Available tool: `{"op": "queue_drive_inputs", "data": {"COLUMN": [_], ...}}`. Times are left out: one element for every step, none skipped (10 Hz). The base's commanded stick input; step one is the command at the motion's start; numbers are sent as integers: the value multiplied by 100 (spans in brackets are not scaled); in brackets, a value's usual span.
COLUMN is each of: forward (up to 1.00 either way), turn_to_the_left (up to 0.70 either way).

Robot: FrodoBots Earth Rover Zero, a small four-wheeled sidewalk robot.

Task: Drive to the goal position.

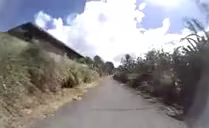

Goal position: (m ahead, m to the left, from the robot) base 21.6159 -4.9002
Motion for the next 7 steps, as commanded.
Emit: {"op": "queue_drive_inputs", "data": {"forward": [85, 85, 85, 85, 85, 85, 85], "turn_to_the_left": [-34, -34, -34, -24, -12, 0, 0]}}
